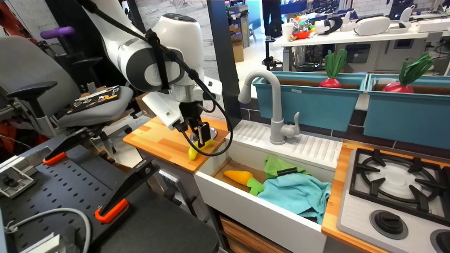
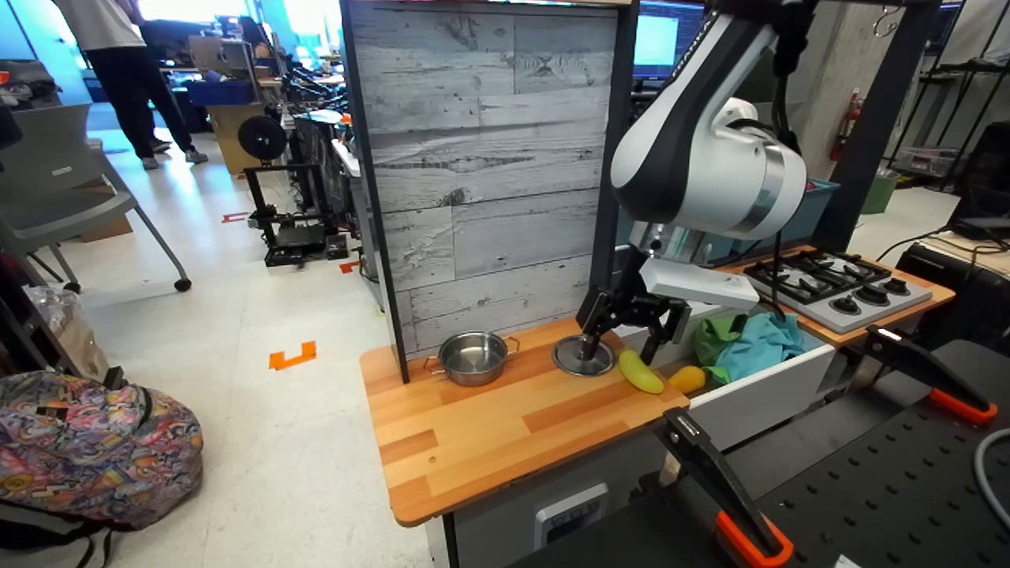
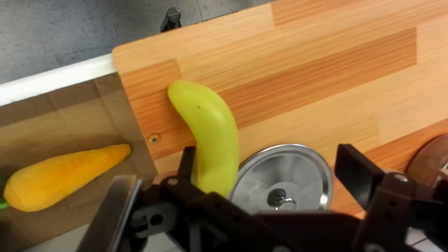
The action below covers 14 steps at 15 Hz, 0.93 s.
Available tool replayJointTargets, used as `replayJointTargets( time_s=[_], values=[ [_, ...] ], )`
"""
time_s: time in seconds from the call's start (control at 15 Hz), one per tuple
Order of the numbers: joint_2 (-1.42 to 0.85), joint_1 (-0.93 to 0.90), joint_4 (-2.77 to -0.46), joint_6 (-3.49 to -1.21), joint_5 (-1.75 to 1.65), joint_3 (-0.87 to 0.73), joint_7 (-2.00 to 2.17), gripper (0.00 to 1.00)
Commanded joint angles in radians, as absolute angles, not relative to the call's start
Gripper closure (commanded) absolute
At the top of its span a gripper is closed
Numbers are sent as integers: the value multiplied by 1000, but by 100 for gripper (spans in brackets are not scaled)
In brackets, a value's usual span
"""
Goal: Move the yellow object to the right
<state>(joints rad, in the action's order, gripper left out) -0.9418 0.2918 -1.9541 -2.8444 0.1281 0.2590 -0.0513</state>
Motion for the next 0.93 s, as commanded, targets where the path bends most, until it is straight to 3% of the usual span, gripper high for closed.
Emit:
replayJointTargets(
  time_s=[0.0, 0.2, 0.27, 0.87],
  values=[
    [-815, 306, -2097, -2869, 181, 309, -82, 0],
    [-692, 276, -2226, -2897, 208, 333, -53, 0],
    [-803, 272, -2103, -2863, 197, 308, -72, 0],
    [-796, 261, -2111, -2862, 198, 299, -69, 0]
  ],
)
